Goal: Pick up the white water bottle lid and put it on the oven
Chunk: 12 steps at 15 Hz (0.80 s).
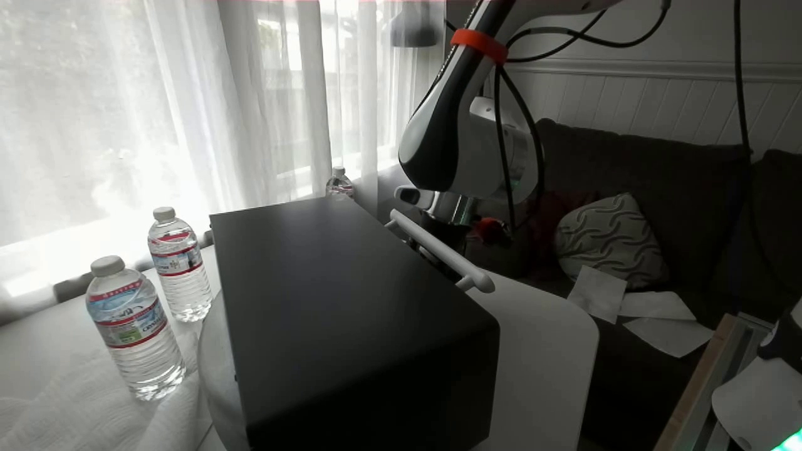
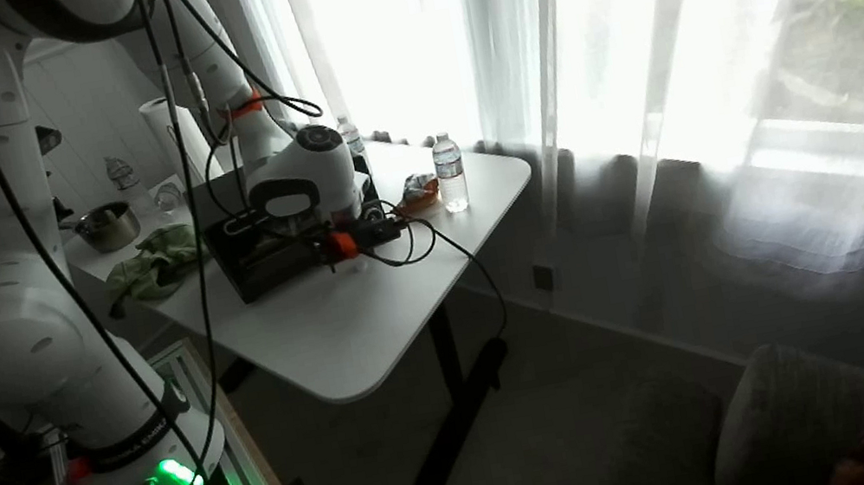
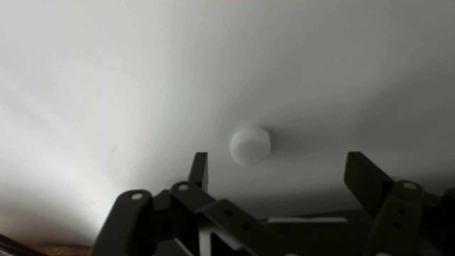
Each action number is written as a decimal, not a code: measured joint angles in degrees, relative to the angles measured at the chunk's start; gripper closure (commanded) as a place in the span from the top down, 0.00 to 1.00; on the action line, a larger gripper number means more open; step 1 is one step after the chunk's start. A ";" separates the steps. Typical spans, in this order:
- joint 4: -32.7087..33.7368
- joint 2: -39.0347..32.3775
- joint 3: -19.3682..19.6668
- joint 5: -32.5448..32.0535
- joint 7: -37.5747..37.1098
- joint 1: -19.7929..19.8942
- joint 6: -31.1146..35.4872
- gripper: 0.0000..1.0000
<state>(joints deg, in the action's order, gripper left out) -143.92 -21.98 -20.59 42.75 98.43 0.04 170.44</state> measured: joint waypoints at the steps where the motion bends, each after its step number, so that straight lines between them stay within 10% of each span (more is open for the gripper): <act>1: 0.25 -0.30 -0.23 0.00 0.26 0.22 0.10 0.87; 12: 1.83 -2.86 -1.16 -0.04 1.18 1.55 0.39 0.45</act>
<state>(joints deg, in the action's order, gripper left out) -142.09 -24.85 -21.75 42.71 99.61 1.59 170.83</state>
